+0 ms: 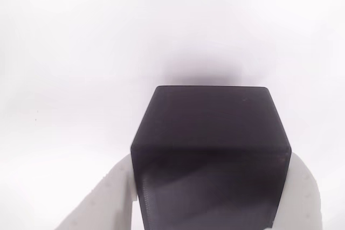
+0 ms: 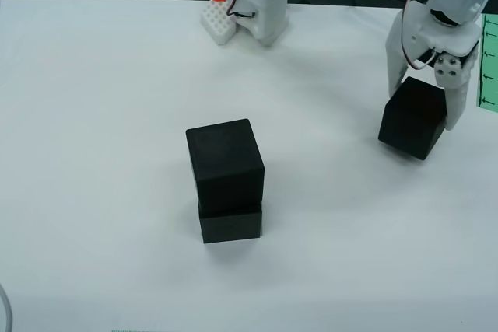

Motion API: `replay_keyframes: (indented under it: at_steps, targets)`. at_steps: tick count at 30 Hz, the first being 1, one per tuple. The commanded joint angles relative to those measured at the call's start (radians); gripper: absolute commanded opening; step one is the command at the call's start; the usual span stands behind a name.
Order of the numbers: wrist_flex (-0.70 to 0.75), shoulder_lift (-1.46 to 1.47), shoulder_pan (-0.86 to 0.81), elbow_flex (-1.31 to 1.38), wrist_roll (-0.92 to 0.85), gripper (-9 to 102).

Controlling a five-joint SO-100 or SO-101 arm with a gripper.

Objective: Stack 3 Blocks on the chosen place.

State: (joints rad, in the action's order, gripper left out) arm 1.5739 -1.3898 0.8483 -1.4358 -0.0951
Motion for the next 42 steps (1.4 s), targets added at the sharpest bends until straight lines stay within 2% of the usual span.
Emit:
replay_keyframes:
  at_steps: [1,7,14,19,26,33,42]
  targets:
    - [-0.002,-0.164,-0.097,-0.052,0.002,21]
    - [0.000,-0.356,-0.256,-0.137,-0.017,21]
    - [0.000,-0.509,-0.281,-0.206,-0.017,21]
    - [0.000,-0.535,-0.367,-0.213,-0.031,21]
    - [0.000,-0.643,-0.360,-0.186,-0.058,21]
    - [0.000,-0.692,-0.394,-0.241,-0.224,21]
    - [-0.089,-0.793,-0.505,-0.284,-0.604,21]
